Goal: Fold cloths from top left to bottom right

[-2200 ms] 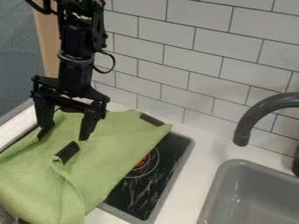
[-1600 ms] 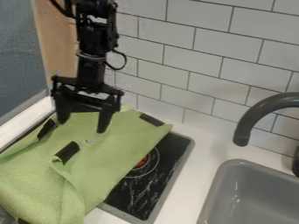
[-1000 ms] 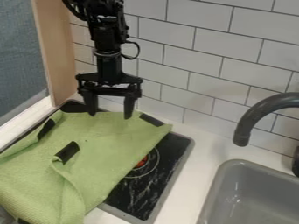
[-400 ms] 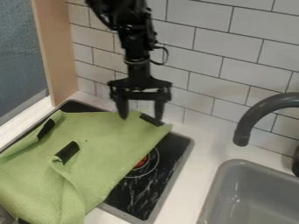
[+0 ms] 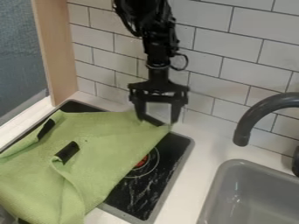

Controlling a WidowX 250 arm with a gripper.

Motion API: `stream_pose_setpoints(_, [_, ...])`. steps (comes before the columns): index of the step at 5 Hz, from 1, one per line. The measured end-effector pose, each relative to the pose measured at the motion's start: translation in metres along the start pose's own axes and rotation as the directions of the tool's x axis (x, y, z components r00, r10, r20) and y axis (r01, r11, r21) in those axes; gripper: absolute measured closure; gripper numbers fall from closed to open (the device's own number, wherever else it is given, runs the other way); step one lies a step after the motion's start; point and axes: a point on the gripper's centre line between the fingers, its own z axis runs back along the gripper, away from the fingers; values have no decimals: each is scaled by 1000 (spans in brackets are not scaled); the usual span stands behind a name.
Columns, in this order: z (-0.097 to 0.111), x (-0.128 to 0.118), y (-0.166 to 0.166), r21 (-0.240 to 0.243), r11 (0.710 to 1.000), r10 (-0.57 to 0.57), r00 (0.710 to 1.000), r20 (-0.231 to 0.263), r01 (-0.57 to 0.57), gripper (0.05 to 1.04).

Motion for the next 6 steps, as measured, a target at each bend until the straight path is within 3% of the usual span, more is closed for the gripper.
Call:
stream_pose_setpoints(2, [-21,-3,-16,65,996,-52,998,-33,54,85])
stream_pose_setpoints(3, [-23,-1,-14,79,995,-52,998,-37,55,141])
stream_pose_setpoints(5, [-23,-1,-12,92,993,-64,997,-48,68,668])
stream_pose_setpoints(6, [-23,-2,-11,93,993,-62,997,-51,67,872])
